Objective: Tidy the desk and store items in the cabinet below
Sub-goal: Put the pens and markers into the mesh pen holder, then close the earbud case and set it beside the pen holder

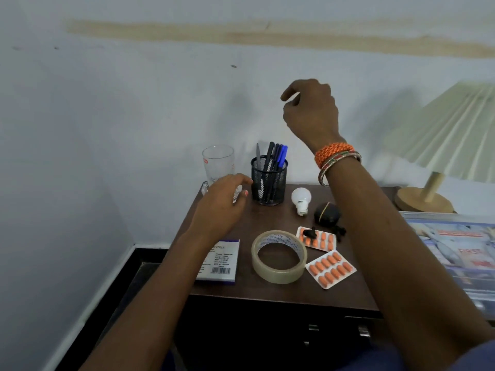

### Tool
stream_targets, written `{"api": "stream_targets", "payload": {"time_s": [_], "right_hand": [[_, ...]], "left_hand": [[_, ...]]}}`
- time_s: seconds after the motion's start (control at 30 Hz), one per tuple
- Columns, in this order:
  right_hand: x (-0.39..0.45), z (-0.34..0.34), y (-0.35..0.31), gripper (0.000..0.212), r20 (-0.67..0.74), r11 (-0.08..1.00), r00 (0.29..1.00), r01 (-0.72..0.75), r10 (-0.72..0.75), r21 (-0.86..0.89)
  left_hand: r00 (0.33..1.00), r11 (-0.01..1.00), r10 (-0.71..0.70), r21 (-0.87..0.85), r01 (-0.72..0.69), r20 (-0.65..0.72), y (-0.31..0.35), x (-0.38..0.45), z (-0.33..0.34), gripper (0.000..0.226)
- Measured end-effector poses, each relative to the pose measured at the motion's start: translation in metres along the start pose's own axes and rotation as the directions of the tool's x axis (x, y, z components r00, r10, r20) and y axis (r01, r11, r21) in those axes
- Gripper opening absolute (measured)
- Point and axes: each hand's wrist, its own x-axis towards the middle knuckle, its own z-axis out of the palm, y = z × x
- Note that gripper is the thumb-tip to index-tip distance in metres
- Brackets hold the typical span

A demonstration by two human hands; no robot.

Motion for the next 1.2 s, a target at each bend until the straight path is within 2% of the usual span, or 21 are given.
{"api": "stream_targets", "payload": {"time_s": [0.13, 0.23, 0.37, 0.5, 0.63, 0.83, 0.93, 1.1, 1.2], "right_hand": [[-0.009, -0.039, 0.006, 0.027, 0.006, 0.997, 1.000, 0.022, -0.021, -0.077], [-0.022, -0.053, 0.029, 0.025, 0.159, 0.973, 0.984, -0.041, 0.078, -0.229], [-0.049, -0.054, 0.064, 0.028, 0.425, 0.922, 0.873, -0.069, 0.241, -0.381], [-0.075, -0.049, 0.088, 0.029, 0.553, 0.872, 0.776, 0.008, 0.304, -0.490], [-0.082, -0.045, 0.102, 0.028, 0.592, 0.862, 0.733, 0.016, 0.335, -0.507], [-0.084, -0.031, 0.106, 0.057, 0.671, 0.837, 0.657, 0.109, 0.345, -0.536], [-0.087, -0.022, 0.108, 0.059, 0.699, 0.830, 0.628, 0.148, 0.342, -0.538], [-0.090, -0.016, 0.110, 0.055, 0.703, 0.823, 0.635, 0.181, 0.320, -0.539], [-0.088, -0.017, 0.109, 0.056, 0.672, 0.836, 0.686, 0.170, 0.280, -0.522]], "left_hand": [[1.000, 0.996, 0.026, -0.086, -0.026, 0.004, 0.027, 0.005, 0.005, 0.025], [0.997, 0.995, 0.052, -0.087, -0.047, 0.048, 0.040, 0.008, 0.015, 0.026], [0.986, 0.995, 0.088, -0.057, -0.081, 0.144, 0.049, 0.011, 0.030, 0.026], [0.977, 0.995, 0.092, -0.040, -0.086, 0.193, 0.052, 0.014, 0.040, 0.027], [0.969, 0.997, 0.082, -0.022, -0.079, 0.232, 0.055, 0.016, 0.049, 0.026], [0.962, 0.997, 0.082, -0.013, -0.082, 0.261, 0.055, 0.016, 0.052, 0.027], [0.959, 0.997, 0.081, -0.016, -0.079, 0.271, 0.052, 0.014, 0.051, 0.028], [0.957, 0.998, 0.061, -0.019, -0.058, 0.284, 0.050, 0.011, 0.048, 0.029], [0.965, 0.999, 0.038, -0.036, -0.030, 0.261, 0.051, 0.012, 0.048, 0.028]]}}
